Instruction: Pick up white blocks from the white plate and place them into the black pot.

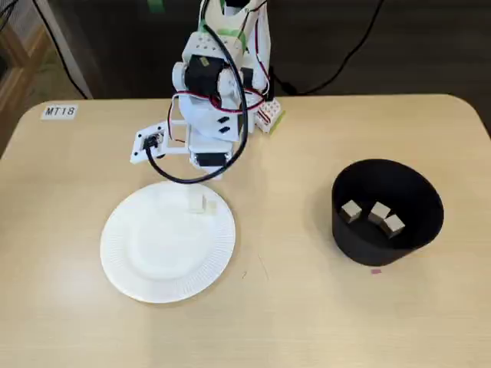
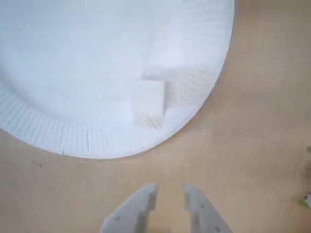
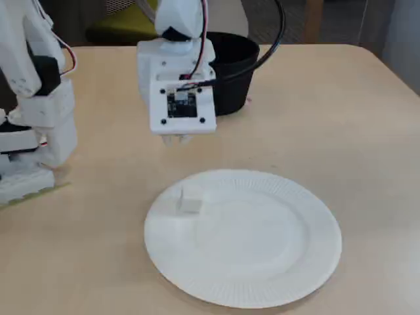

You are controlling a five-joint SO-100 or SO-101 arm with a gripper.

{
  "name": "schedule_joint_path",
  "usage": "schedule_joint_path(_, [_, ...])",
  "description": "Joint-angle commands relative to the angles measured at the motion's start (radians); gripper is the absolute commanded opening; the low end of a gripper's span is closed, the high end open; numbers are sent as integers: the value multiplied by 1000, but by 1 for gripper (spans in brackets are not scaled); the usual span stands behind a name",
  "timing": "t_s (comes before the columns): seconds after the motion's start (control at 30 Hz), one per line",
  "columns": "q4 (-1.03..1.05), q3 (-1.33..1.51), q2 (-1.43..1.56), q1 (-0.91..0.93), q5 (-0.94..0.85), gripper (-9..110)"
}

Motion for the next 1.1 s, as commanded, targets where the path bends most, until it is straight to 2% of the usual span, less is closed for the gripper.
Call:
schedule_joint_path(0.0, [-8, -31, -2, 37, 5, 24])
schedule_joint_path(0.23, [-3, -40, -91, 198, -9, 34])
schedule_joint_path(0.53, [-20, -80, -187, 224, -35, 39])
schedule_joint_path(1.07, [-104, -81, -261, 235, 0, 38])
